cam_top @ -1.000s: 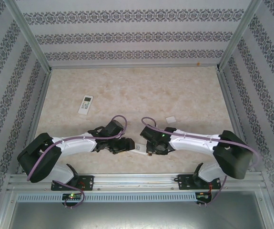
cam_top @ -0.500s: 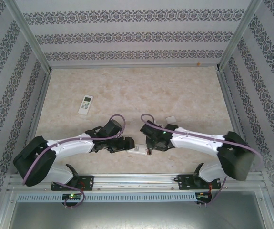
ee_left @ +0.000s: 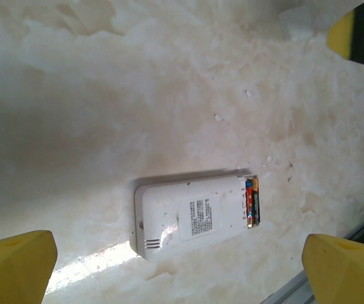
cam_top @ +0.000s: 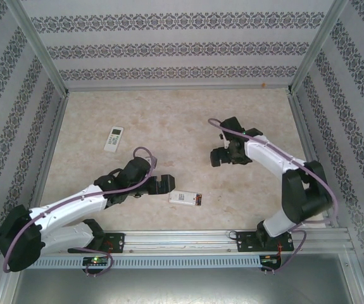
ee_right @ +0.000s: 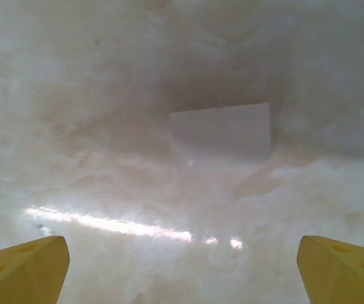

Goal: Load the batteries into the remote control

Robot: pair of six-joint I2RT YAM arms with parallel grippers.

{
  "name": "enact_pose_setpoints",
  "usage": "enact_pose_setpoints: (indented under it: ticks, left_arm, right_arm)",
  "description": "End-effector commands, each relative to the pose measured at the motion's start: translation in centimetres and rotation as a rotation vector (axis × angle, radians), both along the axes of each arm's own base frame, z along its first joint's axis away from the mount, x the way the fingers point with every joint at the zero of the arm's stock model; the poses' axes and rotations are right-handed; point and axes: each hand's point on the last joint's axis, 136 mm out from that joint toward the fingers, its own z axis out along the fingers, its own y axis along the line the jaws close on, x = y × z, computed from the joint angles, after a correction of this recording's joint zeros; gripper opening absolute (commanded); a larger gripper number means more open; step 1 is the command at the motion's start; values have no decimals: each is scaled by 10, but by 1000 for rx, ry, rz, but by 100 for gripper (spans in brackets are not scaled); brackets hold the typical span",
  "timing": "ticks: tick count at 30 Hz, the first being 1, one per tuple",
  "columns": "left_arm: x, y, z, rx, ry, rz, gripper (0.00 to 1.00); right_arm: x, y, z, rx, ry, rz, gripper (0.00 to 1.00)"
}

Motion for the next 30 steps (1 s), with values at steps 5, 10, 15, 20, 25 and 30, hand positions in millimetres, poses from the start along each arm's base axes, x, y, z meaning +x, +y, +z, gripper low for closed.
enact_pose_setpoints:
  ticks: [5, 10, 15, 20, 25, 30]
  left_arm:
    - [-4, 15, -5, 62, -27, 7, 100]
    - [-5, 19, -6, 70, -34, 16, 100]
    - [-2, 20, -2, 66, -55, 23, 100]
    - [-2, 22, -3, 79, -56, 25, 100]
    - [-1, 21, -1, 75, -57, 23, 100]
    - [1, 27, 6, 70, -72, 42, 100]
  right_arm:
    - [27, -10, -21, 24, 87, 97, 88]
    - [26, -7, -42, 21, 159, 125, 83]
    - [25, -10, -58, -15, 204, 134, 74]
    - [25, -15, -61, -90, 208, 175, 58]
    - [25, 12, -23, 30, 117, 239, 55]
    - [-9, 57, 32, 102, -65, 464, 55]
